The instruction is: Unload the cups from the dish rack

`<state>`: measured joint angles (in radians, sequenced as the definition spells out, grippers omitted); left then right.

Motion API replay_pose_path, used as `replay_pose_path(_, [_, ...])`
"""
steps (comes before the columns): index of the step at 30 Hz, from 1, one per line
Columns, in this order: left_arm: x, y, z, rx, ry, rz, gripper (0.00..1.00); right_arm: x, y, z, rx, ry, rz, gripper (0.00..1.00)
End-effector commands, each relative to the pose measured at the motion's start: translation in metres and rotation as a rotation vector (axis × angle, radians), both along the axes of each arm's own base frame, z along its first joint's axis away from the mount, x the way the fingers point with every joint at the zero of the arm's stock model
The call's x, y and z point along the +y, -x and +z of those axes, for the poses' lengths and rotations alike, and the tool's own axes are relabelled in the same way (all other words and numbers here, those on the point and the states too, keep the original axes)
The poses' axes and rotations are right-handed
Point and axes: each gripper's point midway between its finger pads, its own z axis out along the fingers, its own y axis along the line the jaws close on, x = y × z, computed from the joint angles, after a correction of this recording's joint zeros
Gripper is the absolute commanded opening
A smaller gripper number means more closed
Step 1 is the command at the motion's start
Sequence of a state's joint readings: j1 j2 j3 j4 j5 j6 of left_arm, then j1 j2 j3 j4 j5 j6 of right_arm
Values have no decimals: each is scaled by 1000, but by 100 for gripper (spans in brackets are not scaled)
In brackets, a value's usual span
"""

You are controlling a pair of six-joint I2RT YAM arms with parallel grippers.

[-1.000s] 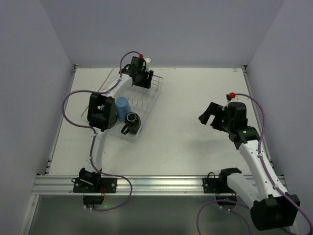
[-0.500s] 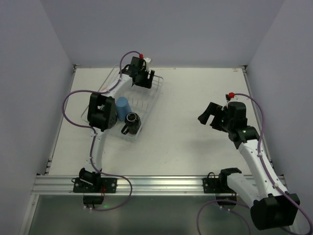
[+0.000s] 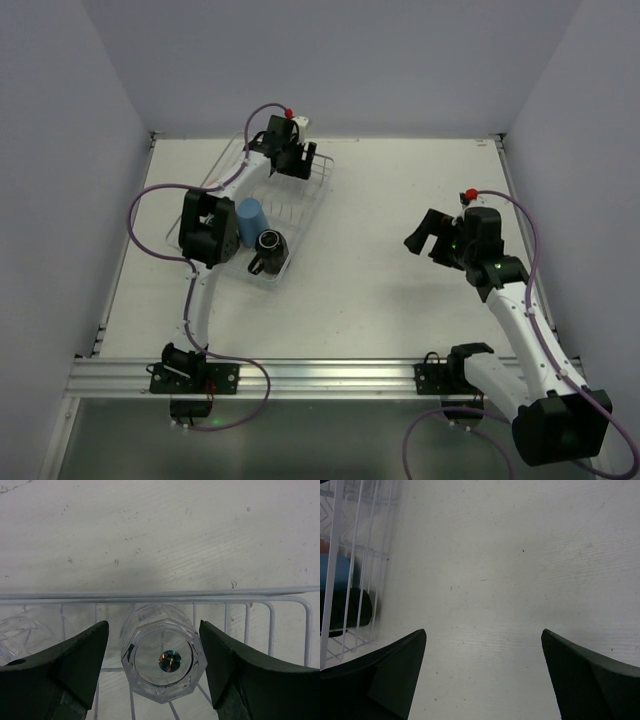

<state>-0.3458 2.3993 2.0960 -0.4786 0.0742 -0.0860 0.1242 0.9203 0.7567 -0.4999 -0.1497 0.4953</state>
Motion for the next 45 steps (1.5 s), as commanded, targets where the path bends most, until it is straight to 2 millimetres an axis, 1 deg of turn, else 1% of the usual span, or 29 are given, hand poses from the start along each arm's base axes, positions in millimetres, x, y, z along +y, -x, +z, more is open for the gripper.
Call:
replay_pose_path(1, [-5, -5, 33, -76, 24, -4, 77, 2, -6, 7, -30, 2, 21, 99])
replay_pose_path(5, [-6, -2, 32, -78, 10, -1, 67, 4, -6, 9, -31, -4, 26, 99])
replay_pose_path(8, [-6, 0, 32, -78, 3, 9, 50, 4, -6, 8, -29, -4, 24, 99])
replay_pose_path(9, [-5, 1, 36, -86, 5, 10, 40, 3, -6, 9, -30, -4, 22, 99])
replay_pose_path(11, [-5, 3, 37, -90, 7, 15, 33, 4, -6, 8, -27, -7, 27, 99])
replay_pose_path(12, [-5, 3, 43, -100, 11, 16, 26, 5, -6, 8, -27, -8, 28, 99])
replay_pose_path(14, [-5, 4, 50, -112, 16, 21, 16, 5, -6, 6, -24, -8, 30, 99])
replay_pose_path(15, [-5, 4, 58, -126, 20, 24, 7, 5, -6, 6, -22, -7, 29, 99])
replay_pose_path(17, [-2, 4, 65, -137, 15, 36, 0, 5, -6, 4, -16, -6, 28, 99])
replay_pose_path(18, [-2, 5, 75, -151, 21, 37, 0, 5, -6, 4, -18, -6, 28, 99])
replay_pose_path(20, [5, 5, 82, -166, 3, 63, 0, 6, -7, 6, -20, -10, 32, 99])
replay_pose_path(21, [7, 6, 93, -183, 4, 70, 0, 6, -7, 6, -19, -10, 33, 99])
replay_pose_path(23, [10, 9, 102, -195, 0, 84, 0, 8, -9, 9, -24, -18, 44, 99])
replay_pose_path(24, [12, 11, 117, -217, 7, 89, 0, 9, -9, 10, -25, -18, 47, 99])
replay_pose_path(26, [12, 15, 128, -227, 19, 85, 0, 12, -10, 13, -30, -27, 62, 99])
replay_pose_path(29, [12, 25, 165, -268, 61, 81, 0, 16, -13, 19, -43, -45, 77, 99])
replay_pose_path(32, [4, 40, 183, -264, 125, 41, 0, 24, -17, 30, -65, -88, 102, 99])
replay_pose_path(33, [3, 48, 201, -284, 157, 28, 0, 33, -16, 33, -62, -125, 137, 99])
replay_pose_path(34, [-6, 55, 209, -282, 209, -3, 0, 39, -17, 38, -61, -164, 149, 99])
replay_pose_path(36, [-11, 75, 224, -292, 273, -44, 0, 51, -19, 50, -83, -232, 192, 99])
replay_pose_path(37, [-20, 82, 235, -310, 339, -80, 0, 64, -19, 58, -87, -307, 231, 99])
replay_pose_path(38, [-20, 98, 237, -308, 369, -101, 0, 69, -19, 63, -89, -343, 251, 99])
replay_pose_path(39, [-23, 108, 242, -307, 411, -117, 0, 75, -19, 68, -91, -379, 271, 99])
replay_pose_path(40, [-30, 115, 252, -337, 459, -162, 0, 83, -20, 74, -84, -444, 291, 99])
replay_pose_path(41, [-31, 130, 272, -375, 502, -197, 0, 86, -20, 77, -78, -473, 296, 99])
replay_pose_path(42, [-34, 142, 254, -332, 533, -219, 0, 90, -21, 80, -72, -504, 301, 98])
replay_pose_path(43, [-43, 153, 267, -368, 589, -294, 0, 96, -21, 90, -71, -571, 318, 98])
replay_pose_path(44, [-45, 169, 288, -429, 635, -345, 0, 100, -23, 90, -53, -604, 323, 97])
replay_pose_path(45, [-46, 181, 269, -386, 666, -362, 0, 103, -24, 93, -42, -640, 327, 97])
